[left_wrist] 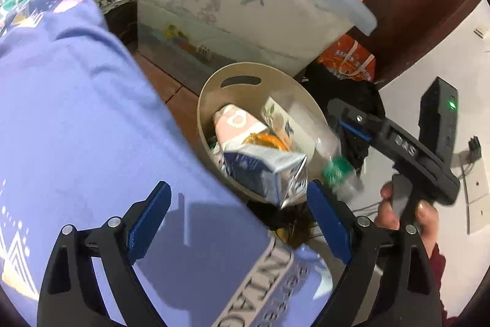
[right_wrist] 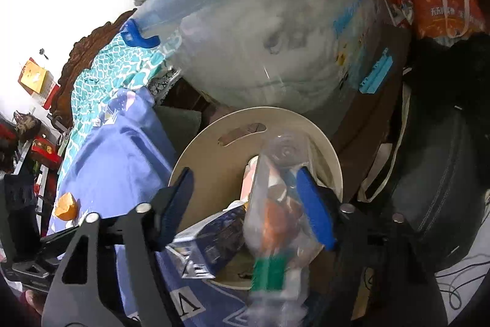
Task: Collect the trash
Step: 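Carry the carton and bottle to the beige bin and release them, then grasp the yellow spice box with the left tool while the right tool grasps the orange peel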
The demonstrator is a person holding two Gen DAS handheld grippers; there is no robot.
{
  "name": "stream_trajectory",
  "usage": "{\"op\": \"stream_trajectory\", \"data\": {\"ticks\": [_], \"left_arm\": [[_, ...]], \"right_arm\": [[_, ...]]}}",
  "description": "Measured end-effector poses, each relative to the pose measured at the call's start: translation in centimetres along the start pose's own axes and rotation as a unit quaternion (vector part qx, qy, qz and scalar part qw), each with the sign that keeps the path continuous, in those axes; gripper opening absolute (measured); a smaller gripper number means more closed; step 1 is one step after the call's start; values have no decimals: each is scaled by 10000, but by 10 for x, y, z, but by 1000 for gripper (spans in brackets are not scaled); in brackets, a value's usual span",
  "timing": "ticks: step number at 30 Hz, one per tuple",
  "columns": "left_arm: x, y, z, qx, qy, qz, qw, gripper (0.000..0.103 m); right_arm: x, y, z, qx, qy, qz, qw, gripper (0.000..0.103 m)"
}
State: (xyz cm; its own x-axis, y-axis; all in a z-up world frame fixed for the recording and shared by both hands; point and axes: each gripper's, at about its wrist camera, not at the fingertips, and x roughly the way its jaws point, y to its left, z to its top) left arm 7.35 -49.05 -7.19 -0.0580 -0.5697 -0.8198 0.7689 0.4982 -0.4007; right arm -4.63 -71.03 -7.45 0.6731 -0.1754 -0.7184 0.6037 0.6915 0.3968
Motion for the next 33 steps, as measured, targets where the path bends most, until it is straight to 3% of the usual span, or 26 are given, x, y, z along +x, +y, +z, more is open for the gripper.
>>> {"op": "stream_trajectory", "data": {"ticks": [2,7,13,17,21,23,24,26,28,29,33], "left_arm": [[-14,4,-14,87,-46,41,9999,85],[-58,25,-56,214,-318,222,9990,85],[-119,82,-106,-61,-656,754,9950,85],[-166,136,-140,-551,-993,1269,9854,85],[-221,202,-174,-993,-1206,2309,9603,86],[-250,237,-190,-1216,-1247,2880,9417,88],[-265,257,-198,-1314,-1286,3175,9303,95],[-292,301,-215,-1527,-1321,3794,9029,94],[-307,338,-225,-1789,-1222,4057,8880,94],[-313,358,-230,-1958,-1174,4085,8837,94],[-321,398,-235,-2046,-1170,4055,8832,94]], "right_arm": [[-2,-2,0,53,-14,-47,10000,58],[-19,17,-7,78,-159,273,9995,58],[-17,97,-21,-639,1,877,9941,59],[6,167,-44,-1245,385,1230,9838,60],[39,230,-75,-1702,897,1497,9698,62],[50,253,-90,-1848,1078,1593,9638,67],[59,271,-101,-1971,1205,1662,9586,70],[70,298,-116,-2153,1335,1760,9512,77],[80,326,-130,-2346,1379,1834,9446,86],[83,337,-135,-2436,1374,1868,9417,91],[105,393,-155,-3026,1288,1922,9246,99]]}}
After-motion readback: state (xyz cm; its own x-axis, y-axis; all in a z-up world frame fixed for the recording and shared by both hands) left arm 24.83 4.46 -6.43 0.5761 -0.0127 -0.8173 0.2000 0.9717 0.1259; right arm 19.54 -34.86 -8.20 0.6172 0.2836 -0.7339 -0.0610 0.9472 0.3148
